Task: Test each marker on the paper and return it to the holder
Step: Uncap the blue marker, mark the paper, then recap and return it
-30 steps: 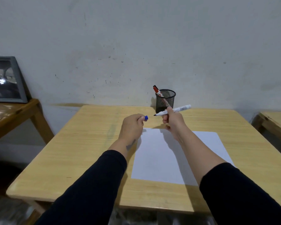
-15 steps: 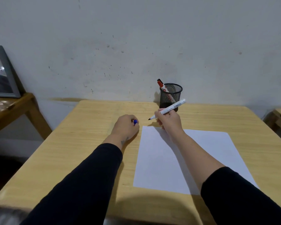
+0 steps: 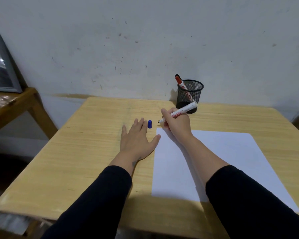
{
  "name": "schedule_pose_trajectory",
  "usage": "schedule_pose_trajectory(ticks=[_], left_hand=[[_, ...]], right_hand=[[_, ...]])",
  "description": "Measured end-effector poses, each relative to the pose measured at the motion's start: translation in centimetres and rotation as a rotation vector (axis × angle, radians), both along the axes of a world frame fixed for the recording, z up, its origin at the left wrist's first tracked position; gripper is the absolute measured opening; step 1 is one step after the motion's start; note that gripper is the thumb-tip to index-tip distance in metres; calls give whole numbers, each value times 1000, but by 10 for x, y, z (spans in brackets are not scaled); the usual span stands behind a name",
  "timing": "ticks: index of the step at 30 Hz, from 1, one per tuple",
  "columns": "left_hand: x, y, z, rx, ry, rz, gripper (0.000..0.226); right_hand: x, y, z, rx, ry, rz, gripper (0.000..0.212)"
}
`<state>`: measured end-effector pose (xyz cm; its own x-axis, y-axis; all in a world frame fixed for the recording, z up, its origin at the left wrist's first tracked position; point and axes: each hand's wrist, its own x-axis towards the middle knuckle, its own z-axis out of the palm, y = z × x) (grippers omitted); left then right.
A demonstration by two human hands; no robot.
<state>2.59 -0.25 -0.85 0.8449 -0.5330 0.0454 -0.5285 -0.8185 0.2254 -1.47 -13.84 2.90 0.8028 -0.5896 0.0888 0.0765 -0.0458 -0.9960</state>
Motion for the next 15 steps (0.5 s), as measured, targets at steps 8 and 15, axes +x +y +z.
schedule_pose_trajectory(ticks=[8, 15], left_hand=[[2, 0, 0, 6, -21, 3, 80], [2, -1, -2, 5, -27, 8, 80]], right_hand=[[9, -4, -13, -259, 133, -59, 29], [11, -4, -16, -300, 159, -55, 33]])
